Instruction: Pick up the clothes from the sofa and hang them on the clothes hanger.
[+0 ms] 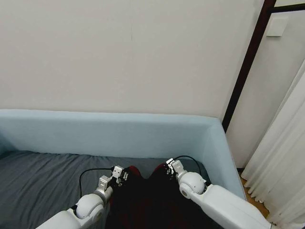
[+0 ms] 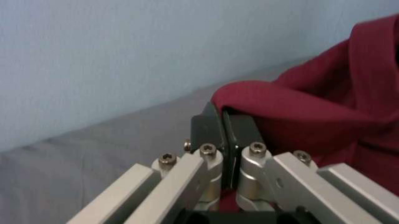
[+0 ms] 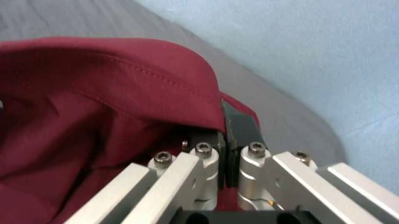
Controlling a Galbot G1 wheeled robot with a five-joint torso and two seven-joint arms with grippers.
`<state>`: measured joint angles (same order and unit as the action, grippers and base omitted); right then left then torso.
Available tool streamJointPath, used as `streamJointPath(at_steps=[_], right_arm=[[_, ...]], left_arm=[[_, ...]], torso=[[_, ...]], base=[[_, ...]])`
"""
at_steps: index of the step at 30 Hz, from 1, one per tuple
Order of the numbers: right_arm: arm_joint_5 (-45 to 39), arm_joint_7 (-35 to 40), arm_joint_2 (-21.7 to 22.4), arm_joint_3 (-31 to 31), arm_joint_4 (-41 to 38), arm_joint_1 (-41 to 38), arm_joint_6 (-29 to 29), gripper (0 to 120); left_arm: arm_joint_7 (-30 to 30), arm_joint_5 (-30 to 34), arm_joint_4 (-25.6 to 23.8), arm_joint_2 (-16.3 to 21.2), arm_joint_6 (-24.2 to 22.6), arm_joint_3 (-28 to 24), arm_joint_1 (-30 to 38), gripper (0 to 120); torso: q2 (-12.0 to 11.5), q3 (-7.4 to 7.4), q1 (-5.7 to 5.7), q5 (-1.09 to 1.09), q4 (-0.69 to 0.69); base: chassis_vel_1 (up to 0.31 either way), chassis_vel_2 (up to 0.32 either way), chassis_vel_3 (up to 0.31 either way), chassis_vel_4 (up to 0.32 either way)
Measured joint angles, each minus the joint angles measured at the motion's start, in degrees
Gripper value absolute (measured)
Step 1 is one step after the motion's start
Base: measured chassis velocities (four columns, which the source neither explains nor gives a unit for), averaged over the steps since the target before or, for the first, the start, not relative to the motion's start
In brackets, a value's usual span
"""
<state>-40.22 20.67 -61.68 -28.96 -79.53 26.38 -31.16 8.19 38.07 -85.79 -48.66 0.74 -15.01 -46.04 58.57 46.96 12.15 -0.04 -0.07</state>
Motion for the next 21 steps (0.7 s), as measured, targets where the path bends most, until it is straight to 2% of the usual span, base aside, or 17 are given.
streamJointPath(at_steps=[13, 18, 21], right_arm=[[2.5, -2.98, -1.07, 1.47, 5.55, 0.01, 3.34, 0], [2.47, -3.61, -1.38, 1.77, 6.03, 0.2, 4.07, 0], [2.42, -4.09, -1.22, 2.09, 5.62, 0.58, 4.44, 0]], left_arm=[[0.99, -0.9, 4.25, -4.76, 0.2, 0.91, -1.59, 0], [1.45, -1.18, 4.6, -5.31, 0.08, 0.71, -1.5, 0], [1.48, -1.48, 4.62, -5.06, 0.01, 0.65, -1.5, 12]], torso=[[0.0, 0.0, 0.0, 0.0, -0.01], [0.0, 0.0, 0.0, 0.0, 0.0], [0.0, 0.0, 0.0, 0.0, 0.0]], base=[[0.0, 0.0, 0.0, 0.0], [0.0, 0.0, 0.0, 0.0], [0.0, 0.0, 0.0, 0.0]])
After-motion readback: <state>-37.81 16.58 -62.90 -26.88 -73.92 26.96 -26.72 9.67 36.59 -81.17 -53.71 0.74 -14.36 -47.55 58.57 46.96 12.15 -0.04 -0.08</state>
